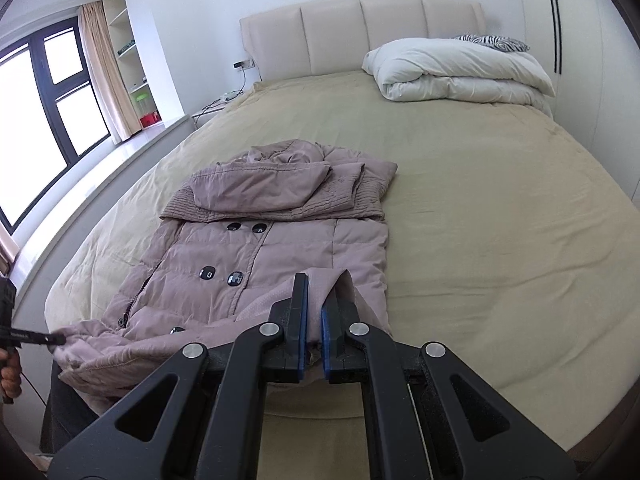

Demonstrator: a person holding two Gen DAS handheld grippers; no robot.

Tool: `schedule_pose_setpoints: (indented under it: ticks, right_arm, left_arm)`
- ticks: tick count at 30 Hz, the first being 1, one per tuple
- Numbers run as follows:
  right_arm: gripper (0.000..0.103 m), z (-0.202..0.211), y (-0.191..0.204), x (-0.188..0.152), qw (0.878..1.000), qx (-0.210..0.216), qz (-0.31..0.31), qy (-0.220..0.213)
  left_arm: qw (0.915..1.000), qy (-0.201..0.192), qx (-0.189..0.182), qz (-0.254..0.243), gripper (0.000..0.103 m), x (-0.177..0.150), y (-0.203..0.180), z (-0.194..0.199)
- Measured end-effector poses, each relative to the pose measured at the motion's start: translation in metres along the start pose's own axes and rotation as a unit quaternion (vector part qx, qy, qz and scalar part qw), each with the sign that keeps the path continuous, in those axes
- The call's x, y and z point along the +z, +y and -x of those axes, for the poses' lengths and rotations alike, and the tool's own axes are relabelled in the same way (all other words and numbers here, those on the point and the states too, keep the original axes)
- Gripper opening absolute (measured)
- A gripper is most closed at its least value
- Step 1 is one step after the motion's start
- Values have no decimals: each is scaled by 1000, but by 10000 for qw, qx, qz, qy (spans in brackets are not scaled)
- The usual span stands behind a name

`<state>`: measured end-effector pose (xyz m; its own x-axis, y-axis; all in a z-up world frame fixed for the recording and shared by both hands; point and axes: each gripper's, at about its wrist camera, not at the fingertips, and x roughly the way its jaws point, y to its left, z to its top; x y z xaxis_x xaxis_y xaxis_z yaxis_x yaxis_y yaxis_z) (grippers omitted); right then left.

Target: Fold large clothes

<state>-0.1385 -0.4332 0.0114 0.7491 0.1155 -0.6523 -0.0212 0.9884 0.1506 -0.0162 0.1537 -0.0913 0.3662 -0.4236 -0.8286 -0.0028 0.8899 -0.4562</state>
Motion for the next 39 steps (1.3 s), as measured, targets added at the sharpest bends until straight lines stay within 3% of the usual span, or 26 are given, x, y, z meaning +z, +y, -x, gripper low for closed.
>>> schedule_pose_setpoints:
  ticks: [7,18,25,31,34,37,39]
  right_arm:
    - [4,-9,-2,33,9994,-146,-84,-302]
    - [4,-82,-27,130,9980,-329,-229,-488]
    - [4,-169,-53,196,9969,-564,-354,-419]
    - [4,-267,-77,246,9958,-807,-408,-136]
    - [4,-320,-90,259,9946,-852,-588,50]
    - [6,-373,-113,261,9920,-604,-1075,278]
    - [7,-404,-129,255,9872,-360,-1455,550]
  left_arm:
    - [9961,-794,145,-363,4,85,-34,7]
    - [9942,-1046,-17,-241,4,239,-76,-24]
    - [9951,-968,181,-56,4,338,-89,-84]
    - [9956,-833,418,89,4,408,-85,-154]
    - [9952,-769,581,146,5,430,-81,-191]
    - [9959,-528,719,124,7,442,-76,-233]
    - [9974,-422,496,301,8,443,-65,-250]
